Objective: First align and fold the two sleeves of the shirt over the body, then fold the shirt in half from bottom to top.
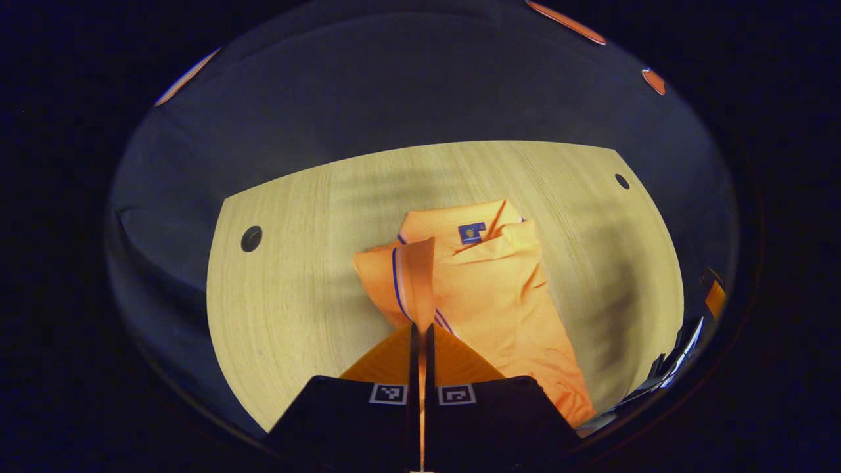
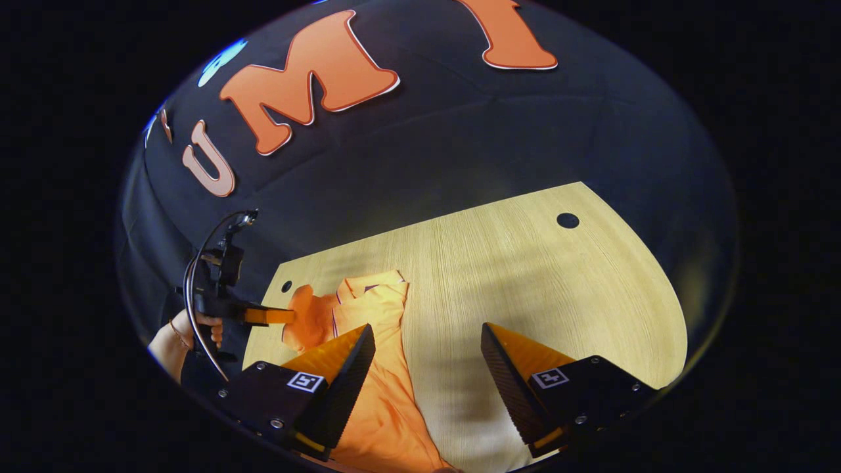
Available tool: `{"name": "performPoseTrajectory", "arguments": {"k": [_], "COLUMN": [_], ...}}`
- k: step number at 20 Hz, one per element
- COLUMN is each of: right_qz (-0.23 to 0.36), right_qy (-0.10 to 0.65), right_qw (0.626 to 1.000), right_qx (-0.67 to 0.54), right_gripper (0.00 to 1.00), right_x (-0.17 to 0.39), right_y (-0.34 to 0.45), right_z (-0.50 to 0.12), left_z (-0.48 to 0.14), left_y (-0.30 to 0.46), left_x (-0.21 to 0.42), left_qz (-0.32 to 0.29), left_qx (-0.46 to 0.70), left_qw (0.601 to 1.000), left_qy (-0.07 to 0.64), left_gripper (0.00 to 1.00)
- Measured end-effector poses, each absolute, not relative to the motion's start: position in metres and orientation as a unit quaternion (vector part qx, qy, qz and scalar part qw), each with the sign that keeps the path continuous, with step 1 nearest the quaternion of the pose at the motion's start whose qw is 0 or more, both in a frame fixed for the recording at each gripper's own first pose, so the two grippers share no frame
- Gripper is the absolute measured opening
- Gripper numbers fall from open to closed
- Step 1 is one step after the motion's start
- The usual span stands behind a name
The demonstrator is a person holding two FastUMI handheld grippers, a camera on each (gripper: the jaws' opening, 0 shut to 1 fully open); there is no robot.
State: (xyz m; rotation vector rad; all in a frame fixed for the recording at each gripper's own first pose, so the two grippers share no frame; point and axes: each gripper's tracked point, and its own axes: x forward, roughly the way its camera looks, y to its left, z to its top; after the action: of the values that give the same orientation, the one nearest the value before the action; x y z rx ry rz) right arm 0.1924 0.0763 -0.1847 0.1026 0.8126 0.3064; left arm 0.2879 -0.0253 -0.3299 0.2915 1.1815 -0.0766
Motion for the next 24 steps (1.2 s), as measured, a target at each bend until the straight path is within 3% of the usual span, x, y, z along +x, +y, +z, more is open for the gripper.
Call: {"name": "performPoseTrajectory", "arguments": {"k": [9,11,12,15,24], "right_qz": [0.137,0.135,0.133,0.131,0.156], "right_qy": [0.407,0.410,0.411,0.413,0.435], "right_qw": [0.901,0.900,0.900,0.899,0.887], "right_qx": [0.061,0.058,0.057,0.058,0.023], "right_gripper": [0.99,0.99,0.99,0.99,0.99], "right_x": [0.189,0.187,0.186,0.185,0.168], "right_y": [0.050,0.046,0.044,0.041,0.077], "right_z": [-0.198,-0.200,-0.201,-0.202,-0.221], "left_z": [-0.367,-0.370,-0.371,-0.367,-0.340], "left_y": [-0.116,-0.129,-0.130,-0.131,-0.082], "left_x": [0.295,0.298,0.296,0.291,0.246], "left_qz": [-0.067,-0.078,-0.082,-0.079,-0.046], "left_qx": [0.152,0.147,0.149,0.138,0.084], "left_qw": [0.812,0.816,0.816,0.818,0.844], "left_qy": [0.559,0.554,0.553,0.553,0.528], "left_gripper": [0.07,0.24,0.39,1.00,1.00]}}
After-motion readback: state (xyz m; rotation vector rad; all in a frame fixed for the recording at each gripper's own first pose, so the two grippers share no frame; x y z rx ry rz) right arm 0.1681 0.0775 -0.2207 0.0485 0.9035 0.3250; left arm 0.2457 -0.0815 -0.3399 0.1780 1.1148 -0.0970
